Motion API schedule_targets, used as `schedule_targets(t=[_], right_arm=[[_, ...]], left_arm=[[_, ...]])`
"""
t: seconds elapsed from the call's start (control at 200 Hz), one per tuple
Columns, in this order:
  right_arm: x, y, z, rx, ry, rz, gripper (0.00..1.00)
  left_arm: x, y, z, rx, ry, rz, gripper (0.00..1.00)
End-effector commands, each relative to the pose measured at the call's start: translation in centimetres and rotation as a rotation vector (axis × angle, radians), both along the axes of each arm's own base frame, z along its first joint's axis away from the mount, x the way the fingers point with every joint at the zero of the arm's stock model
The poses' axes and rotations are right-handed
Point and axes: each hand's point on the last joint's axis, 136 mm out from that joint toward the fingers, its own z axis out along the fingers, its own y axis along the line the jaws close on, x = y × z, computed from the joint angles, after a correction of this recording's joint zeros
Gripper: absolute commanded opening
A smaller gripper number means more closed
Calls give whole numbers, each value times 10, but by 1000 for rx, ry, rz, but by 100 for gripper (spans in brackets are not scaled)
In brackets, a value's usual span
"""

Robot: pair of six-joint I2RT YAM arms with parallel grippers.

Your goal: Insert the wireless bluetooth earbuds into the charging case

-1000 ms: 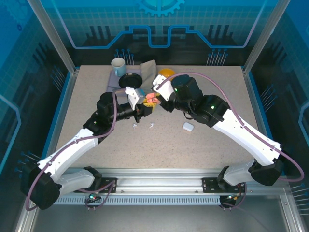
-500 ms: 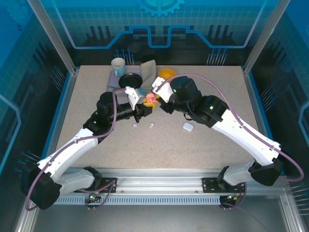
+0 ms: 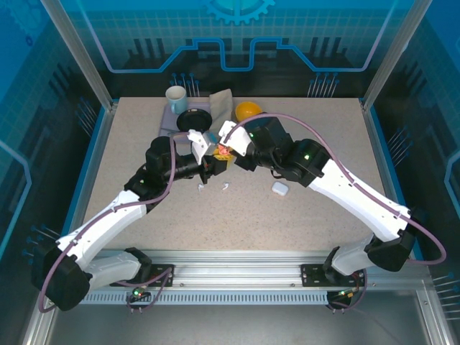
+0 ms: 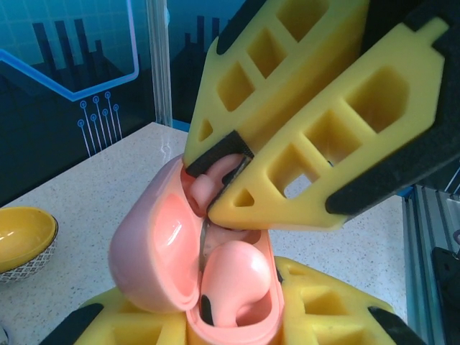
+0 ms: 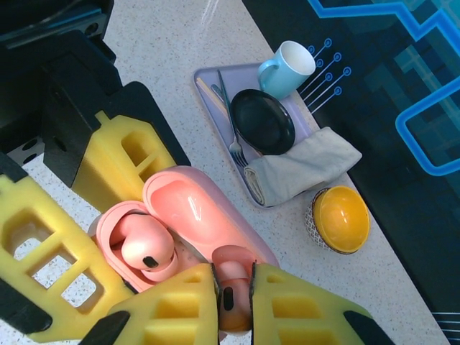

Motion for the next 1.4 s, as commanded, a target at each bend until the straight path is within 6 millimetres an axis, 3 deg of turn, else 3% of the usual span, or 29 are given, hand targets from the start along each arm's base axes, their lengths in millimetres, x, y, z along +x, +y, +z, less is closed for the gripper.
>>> schedule_targets(t=[0.0,0.25,0.65,0.93,1.176,1.286,1.396], right_arm=[[-9,9,7,-9,-6,50,9],[-5,10,16,-1,-29,36,26],[0,11,41,77,-50,22,35],[10,2,66,210,-30,-29,50],[32,-41,83,544,211,-268,51],[28,-44,77,646,348,-307,49],[20,-37,66,670,446,-298,35]], left_arm=[[-1,-2,28,-31,-81,-25,0],[0,-3,23,-38,-66,-27,0],[1,-1,17,-39,-59,-15,0],[1,-2,14,-43,-53,-13,0],[5,3,15,-49,-69,24,0],[6,5,15,-55,-76,40,0],[7,5,15,-57,-75,41,0]])
